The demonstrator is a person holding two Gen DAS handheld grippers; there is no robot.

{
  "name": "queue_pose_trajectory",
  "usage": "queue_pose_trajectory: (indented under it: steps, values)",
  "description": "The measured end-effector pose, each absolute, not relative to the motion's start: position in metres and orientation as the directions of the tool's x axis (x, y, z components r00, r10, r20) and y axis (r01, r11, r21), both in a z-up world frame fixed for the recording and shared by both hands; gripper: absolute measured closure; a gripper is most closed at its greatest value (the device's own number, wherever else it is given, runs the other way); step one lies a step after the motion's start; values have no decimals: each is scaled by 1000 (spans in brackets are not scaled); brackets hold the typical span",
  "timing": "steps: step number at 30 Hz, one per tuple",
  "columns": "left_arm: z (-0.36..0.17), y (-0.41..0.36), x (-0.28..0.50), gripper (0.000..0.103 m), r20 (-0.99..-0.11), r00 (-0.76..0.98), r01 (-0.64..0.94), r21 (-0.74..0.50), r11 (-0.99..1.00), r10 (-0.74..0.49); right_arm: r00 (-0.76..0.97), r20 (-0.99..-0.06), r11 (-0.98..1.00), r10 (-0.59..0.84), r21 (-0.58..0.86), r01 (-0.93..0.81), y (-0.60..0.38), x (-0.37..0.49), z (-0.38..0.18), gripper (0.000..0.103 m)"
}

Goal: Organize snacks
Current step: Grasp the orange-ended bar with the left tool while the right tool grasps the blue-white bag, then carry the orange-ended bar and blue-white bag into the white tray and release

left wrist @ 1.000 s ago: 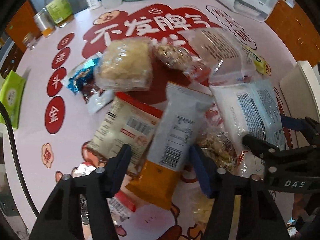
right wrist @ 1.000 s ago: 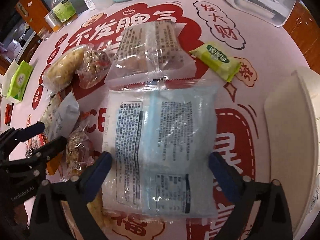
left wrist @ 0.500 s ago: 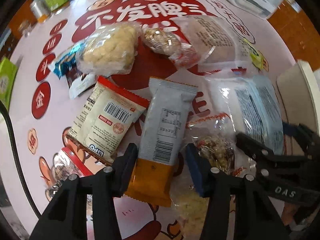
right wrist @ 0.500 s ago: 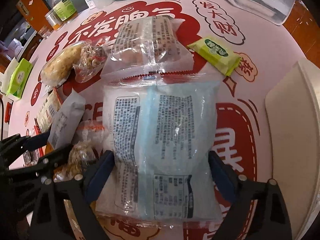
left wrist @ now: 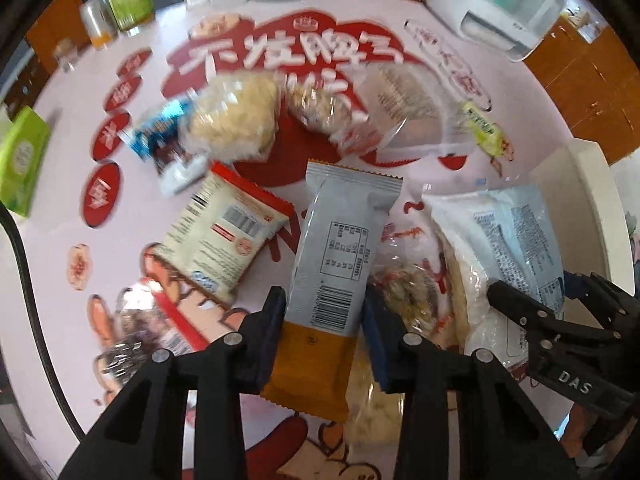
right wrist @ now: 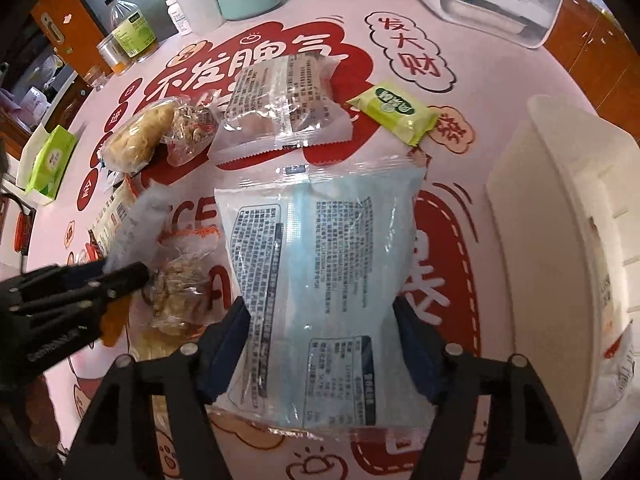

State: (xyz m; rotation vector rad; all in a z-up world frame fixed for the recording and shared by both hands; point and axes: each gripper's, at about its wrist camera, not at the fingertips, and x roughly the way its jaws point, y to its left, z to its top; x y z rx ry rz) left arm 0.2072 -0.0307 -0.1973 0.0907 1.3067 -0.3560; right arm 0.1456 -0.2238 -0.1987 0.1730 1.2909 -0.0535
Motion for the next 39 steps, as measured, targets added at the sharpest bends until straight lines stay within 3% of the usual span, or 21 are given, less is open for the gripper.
queue_pose_trajectory:
  steps: [12, 22, 32, 39]
  values:
    - [-101, -20, 138, 66, -895, 360, 402, -107, 909, -264, 401, -916, 986, 30, 93, 140, -208, 92, -124, 34]
    - [-75, -44, 68, 66, -870, 347, 510, -139, 849, -351, 487, -872, 976, -46, 65, 209, -215, 7, -73, 34]
    - [-47, -129, 31, 65, -847, 383, 567, -100, 817, -369, 545, -832, 945, -105, 88, 316, -298, -36, -47, 34]
    - [-38, -225, 26, 65, -842, 413, 505, -105, 856, -347, 581, -809, 962, -90, 81, 261, -380, -45, -31, 34]
